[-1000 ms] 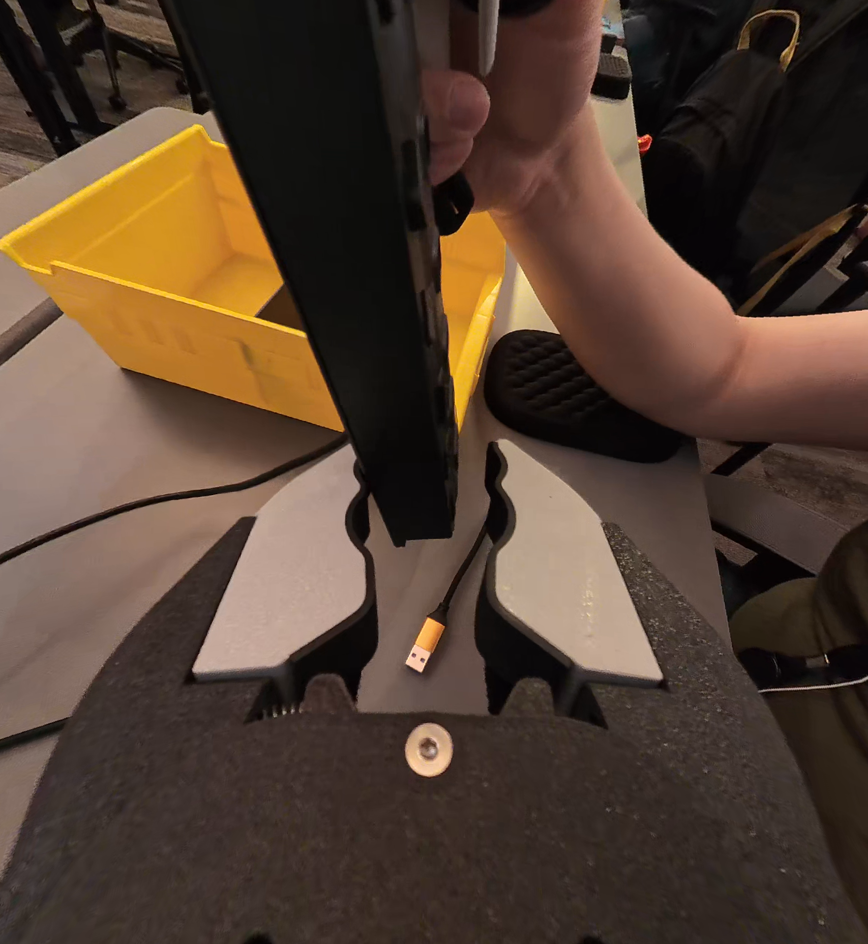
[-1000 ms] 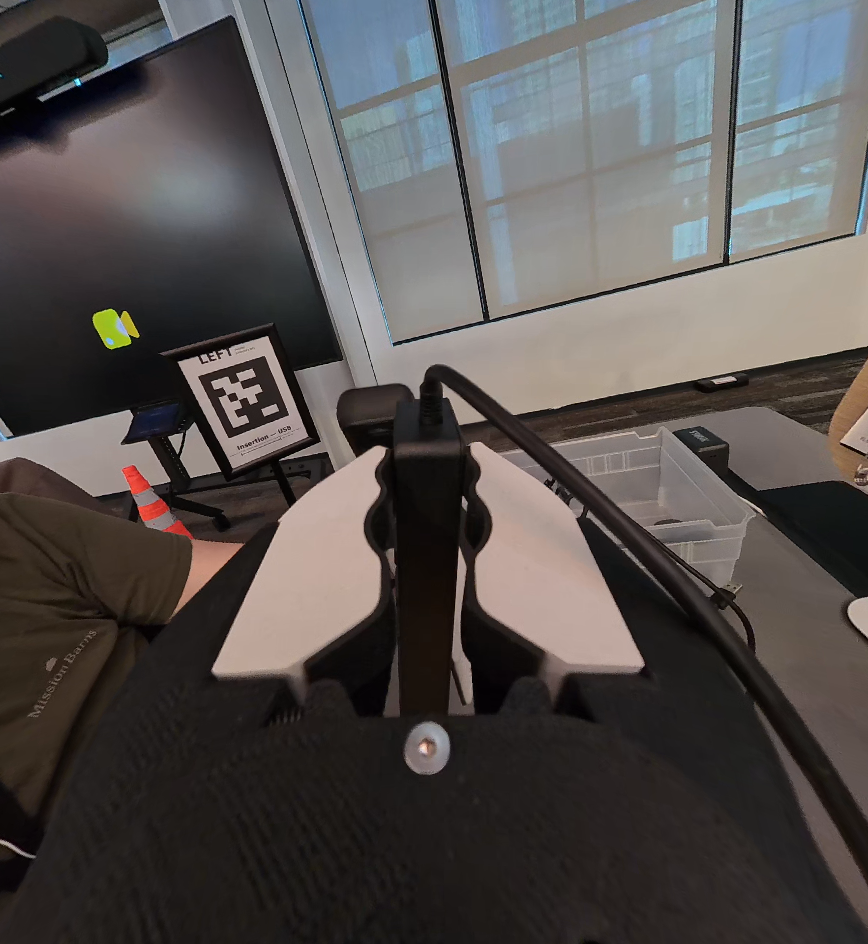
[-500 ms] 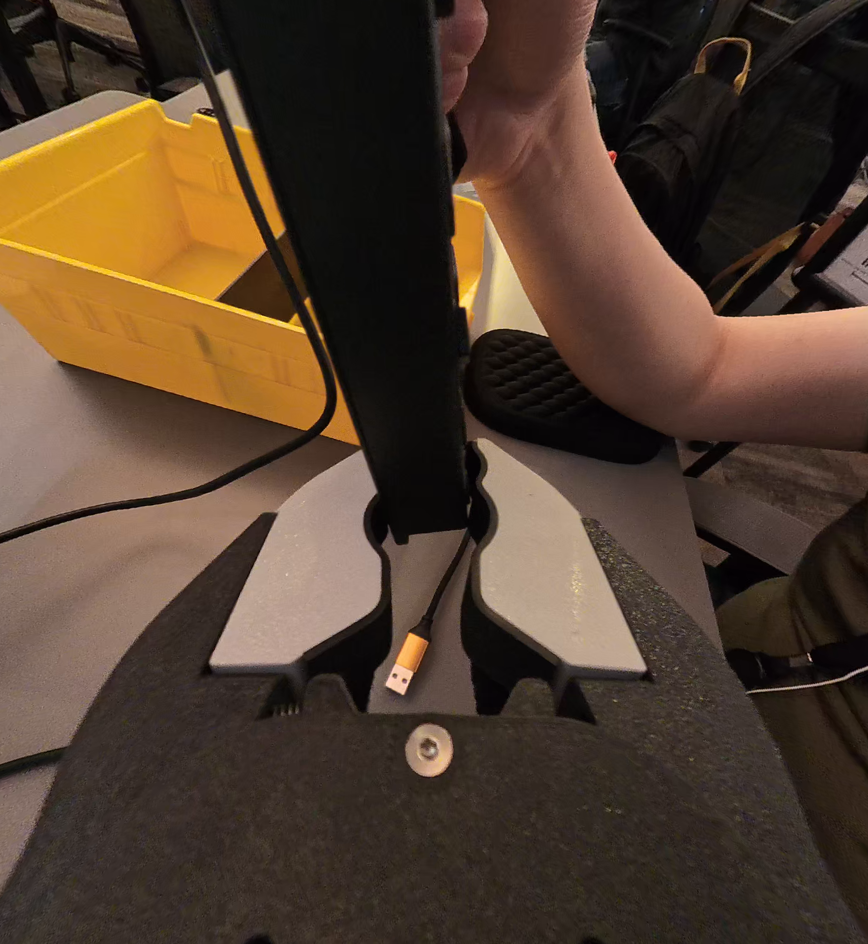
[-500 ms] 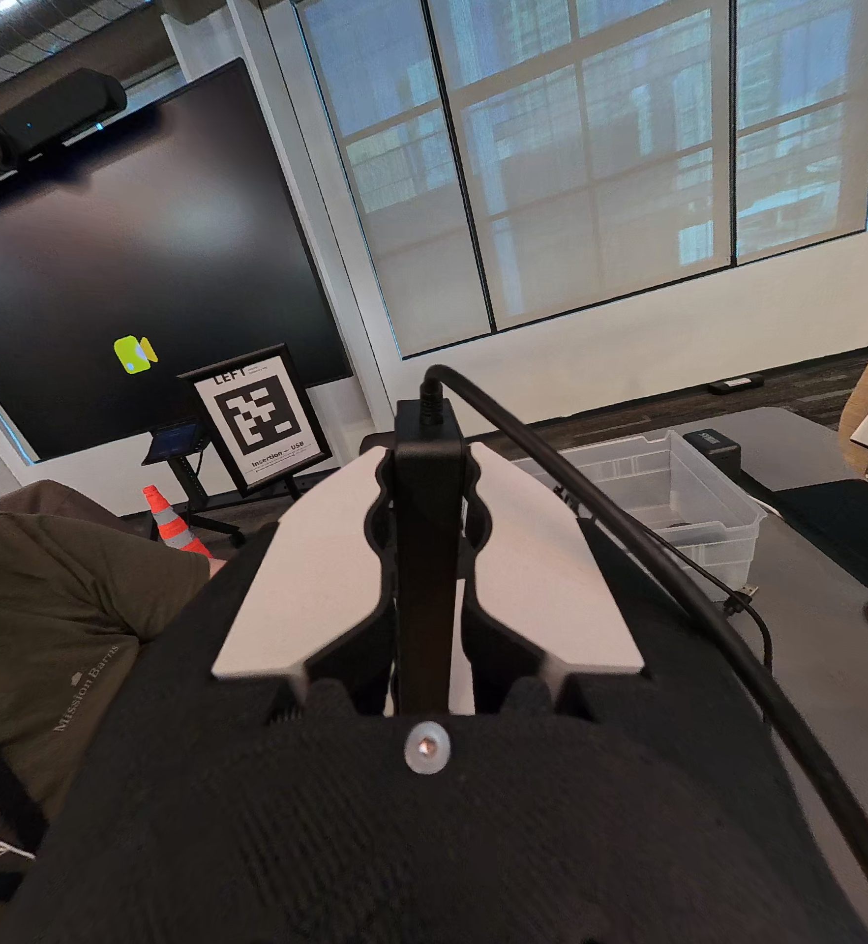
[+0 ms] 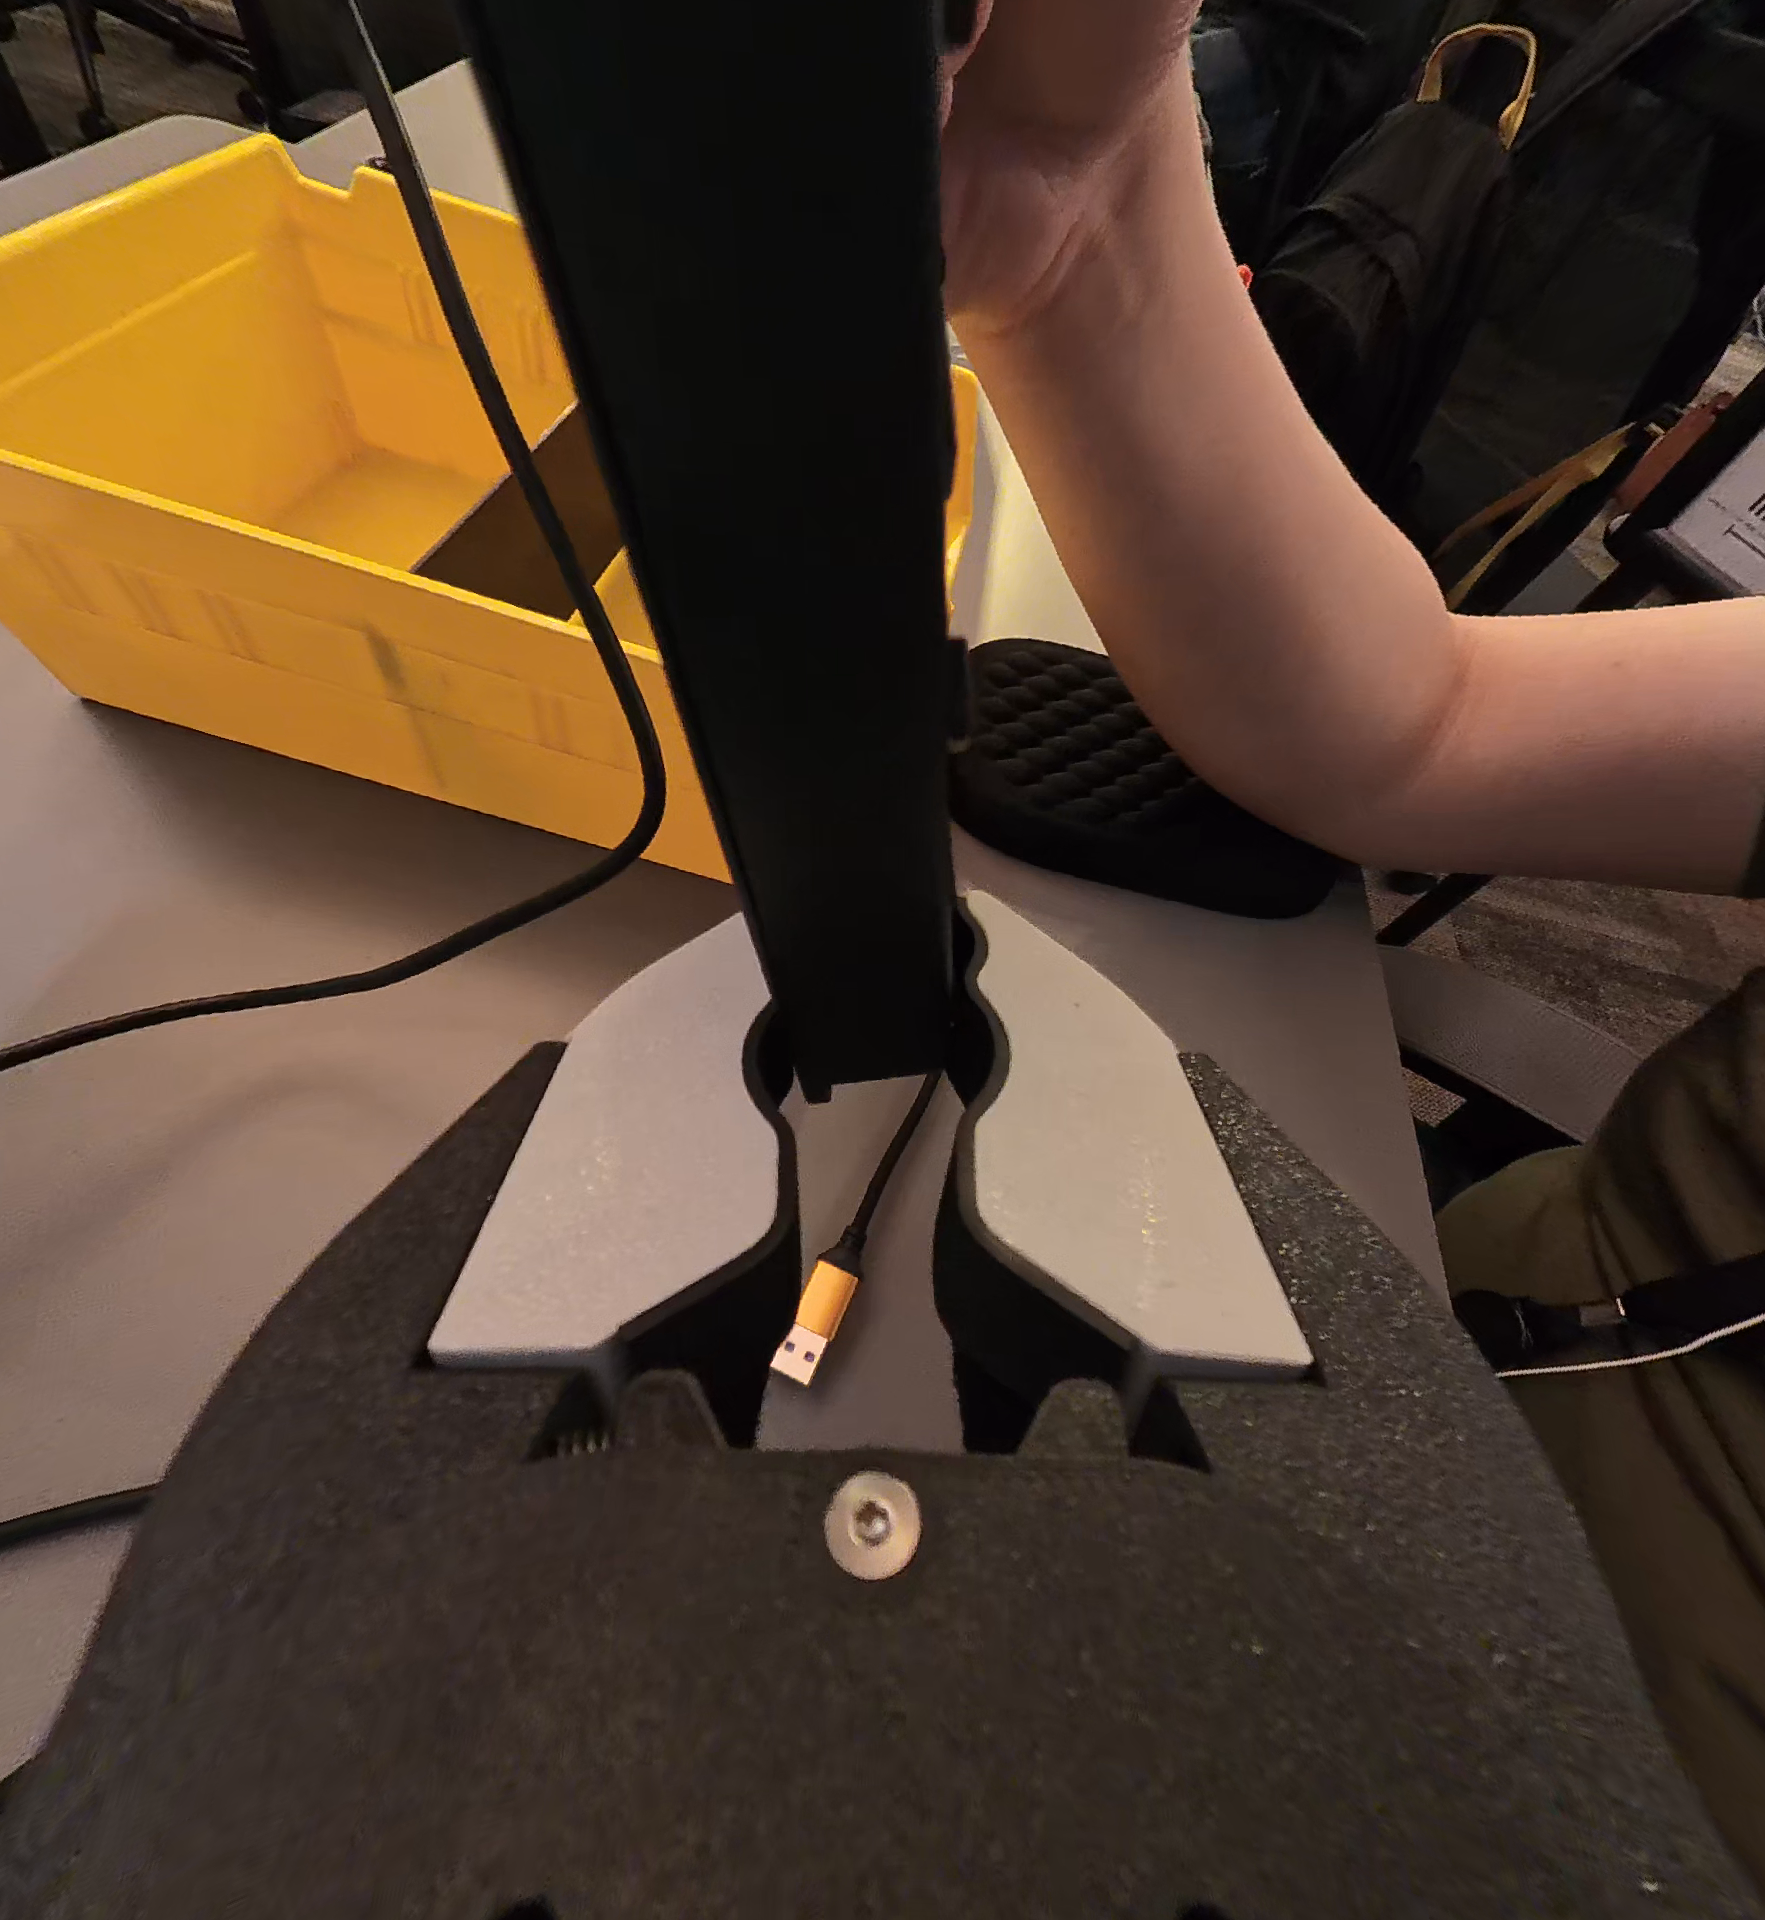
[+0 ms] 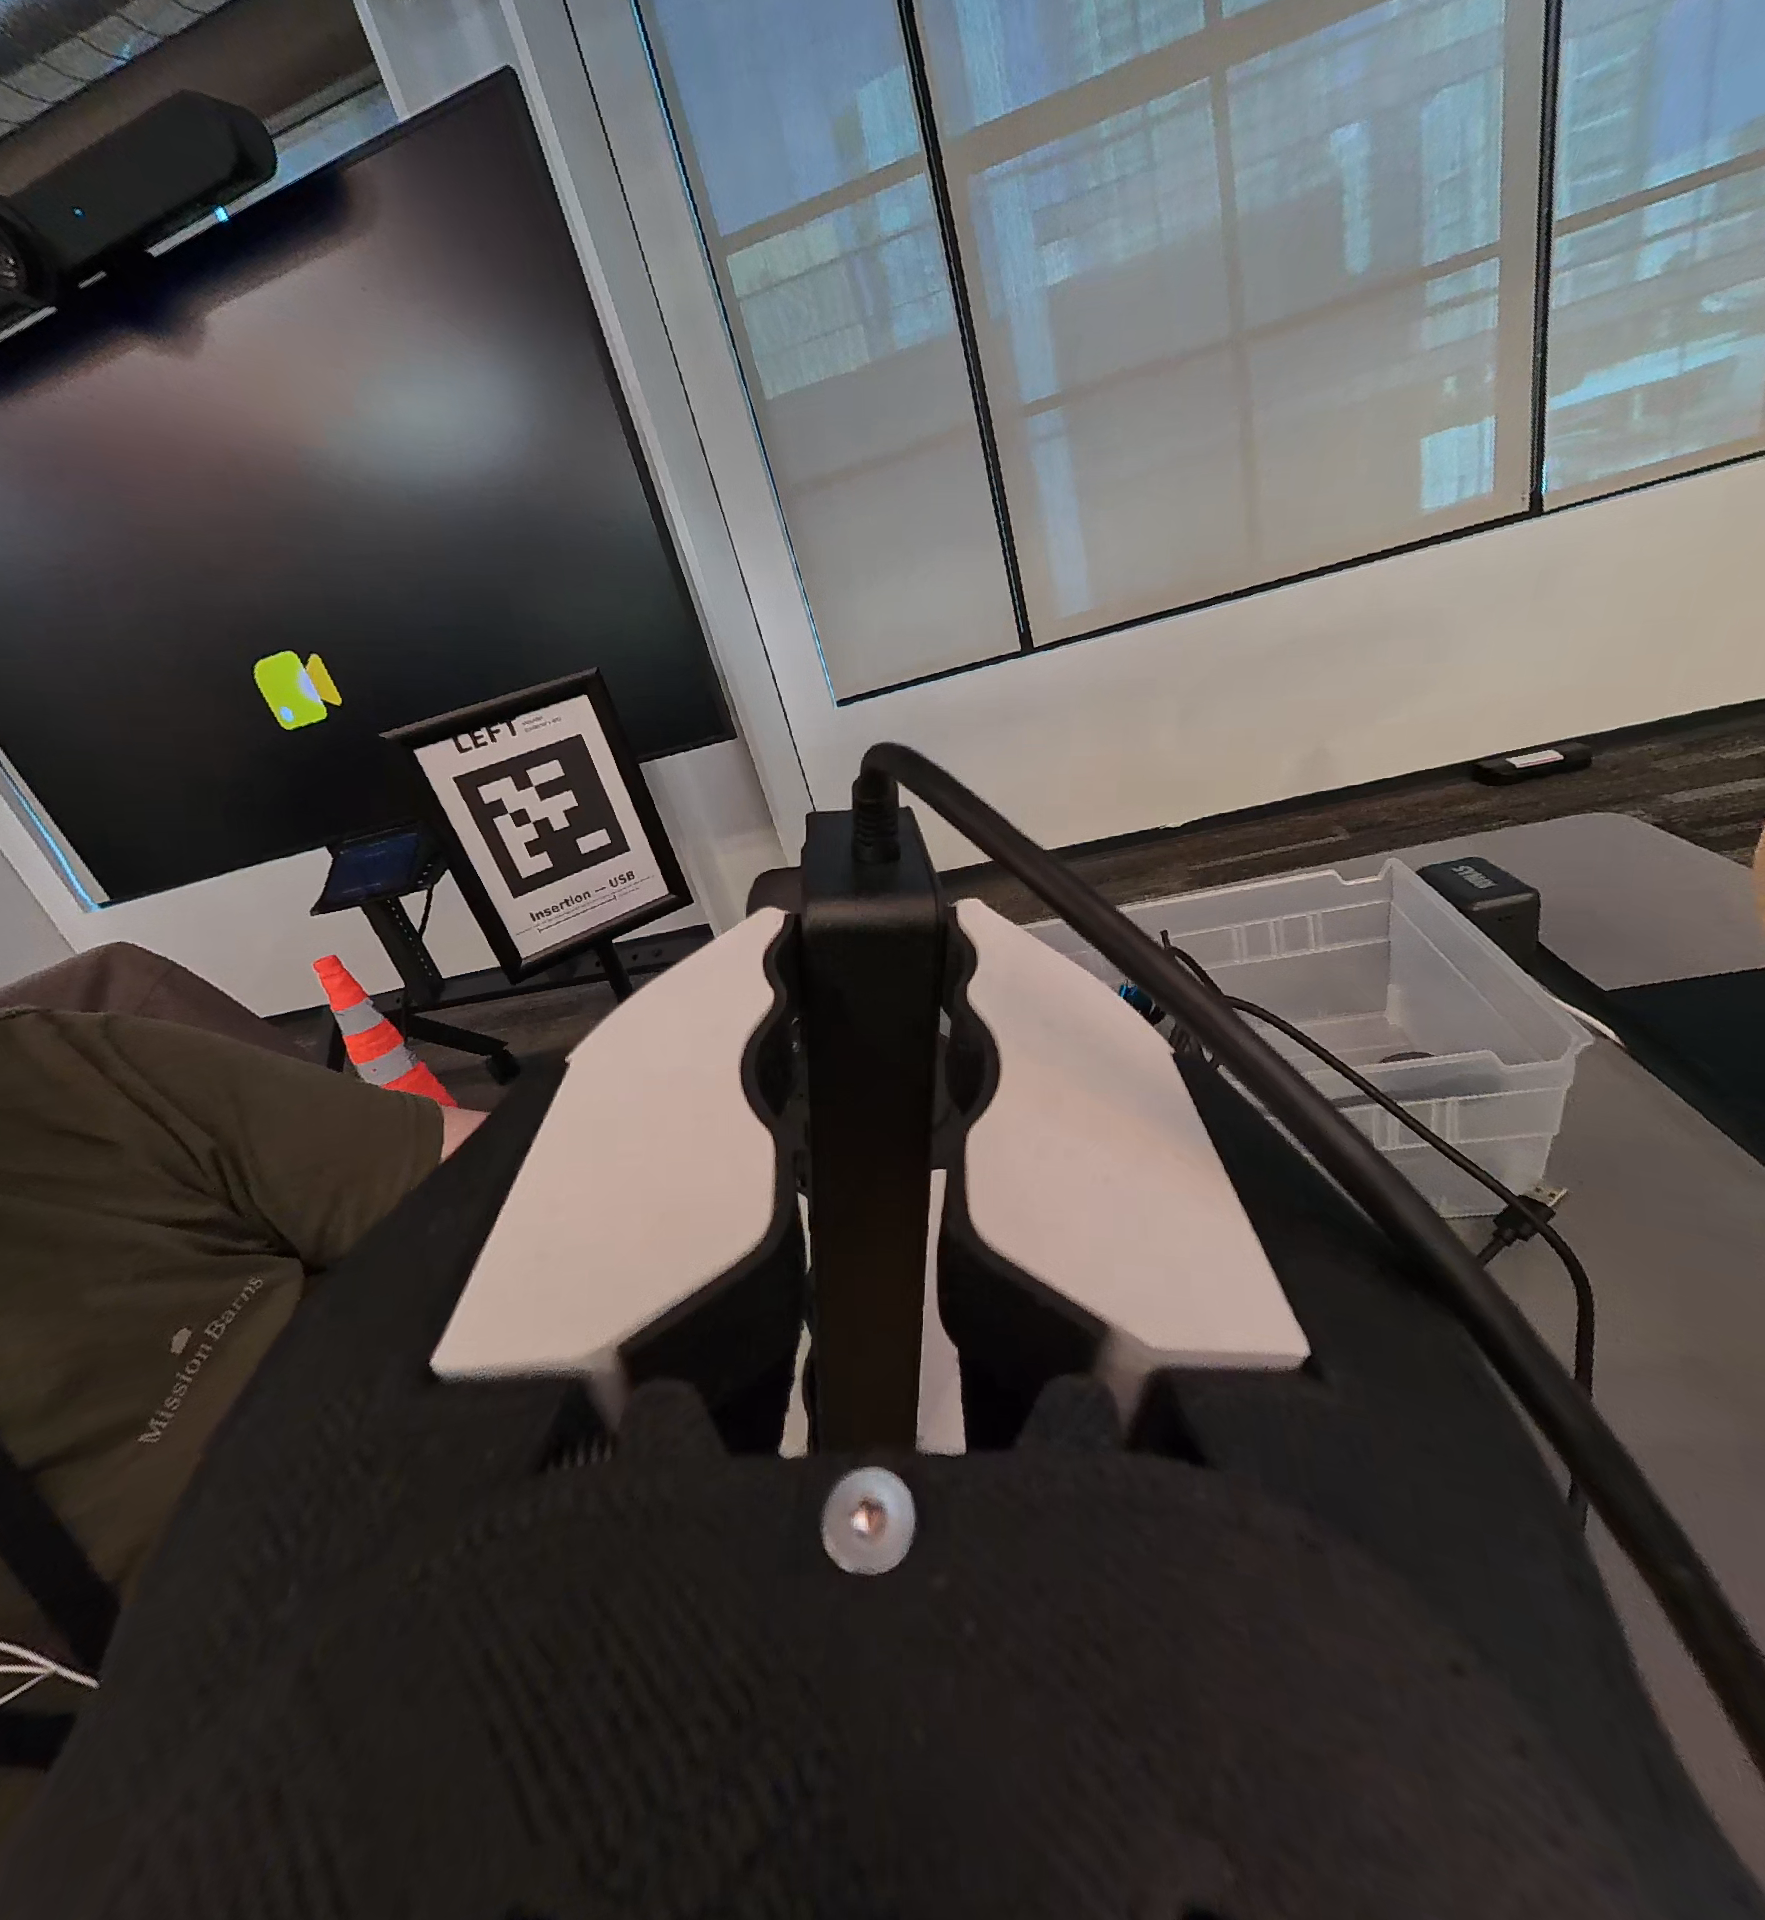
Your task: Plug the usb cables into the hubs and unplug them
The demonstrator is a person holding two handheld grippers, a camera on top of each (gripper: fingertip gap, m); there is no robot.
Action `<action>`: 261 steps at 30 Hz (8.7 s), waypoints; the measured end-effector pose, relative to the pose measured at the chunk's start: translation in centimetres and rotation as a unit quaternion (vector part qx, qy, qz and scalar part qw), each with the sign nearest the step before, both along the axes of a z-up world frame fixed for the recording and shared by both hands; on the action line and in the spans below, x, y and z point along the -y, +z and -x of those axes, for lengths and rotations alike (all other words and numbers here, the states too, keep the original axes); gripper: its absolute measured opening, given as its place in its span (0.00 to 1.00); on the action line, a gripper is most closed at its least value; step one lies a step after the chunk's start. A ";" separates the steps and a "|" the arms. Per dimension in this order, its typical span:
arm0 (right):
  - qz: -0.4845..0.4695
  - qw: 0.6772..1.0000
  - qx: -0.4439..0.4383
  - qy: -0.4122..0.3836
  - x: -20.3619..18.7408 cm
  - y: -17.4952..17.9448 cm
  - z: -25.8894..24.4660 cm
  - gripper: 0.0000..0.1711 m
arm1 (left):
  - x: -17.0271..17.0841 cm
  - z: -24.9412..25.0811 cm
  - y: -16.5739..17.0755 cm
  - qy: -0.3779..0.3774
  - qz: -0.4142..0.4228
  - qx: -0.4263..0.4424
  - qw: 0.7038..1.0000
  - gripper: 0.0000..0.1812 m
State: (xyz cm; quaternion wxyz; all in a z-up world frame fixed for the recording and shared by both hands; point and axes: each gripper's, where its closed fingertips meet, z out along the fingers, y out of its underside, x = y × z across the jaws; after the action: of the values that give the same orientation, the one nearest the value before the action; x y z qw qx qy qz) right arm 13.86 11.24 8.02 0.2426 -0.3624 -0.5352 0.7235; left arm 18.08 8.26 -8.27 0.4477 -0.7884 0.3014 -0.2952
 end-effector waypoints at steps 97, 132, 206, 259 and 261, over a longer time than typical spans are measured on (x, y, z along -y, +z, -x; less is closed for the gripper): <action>-0.230 0.967 0.050 -0.100 8.6 -8.0 -3.3 0.04 | -6.7 10.2 9.1 0.193 -0.168 -0.033 0.966 0.14; -0.041 0.991 0.125 0.003 4.0 -3.1 1.7 0.04 | -5.9 15.4 9.8 0.291 -0.161 -0.060 0.941 0.14; -0.044 0.969 0.207 -0.128 7.6 -13.0 4.0 0.04 | -4.2 15.4 11.6 0.244 -0.194 -0.030 0.950 0.14; 0.290 0.937 0.180 0.076 0.3 -2.3 2.8 0.04 | -7.4 9.4 10.7 0.226 -0.325 -0.091 0.914 0.14; 0.293 0.936 0.180 0.077 0.3 -2.4 2.9 0.04 | -7.4 9.5 10.7 0.227 -0.324 -0.092 0.914 0.14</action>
State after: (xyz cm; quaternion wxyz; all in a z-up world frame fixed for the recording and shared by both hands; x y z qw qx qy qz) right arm 10.99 10.97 5.64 -0.0308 -0.4990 -0.3605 0.7875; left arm 8.60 15.70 2.40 0.7040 -0.6708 0.2333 0.0021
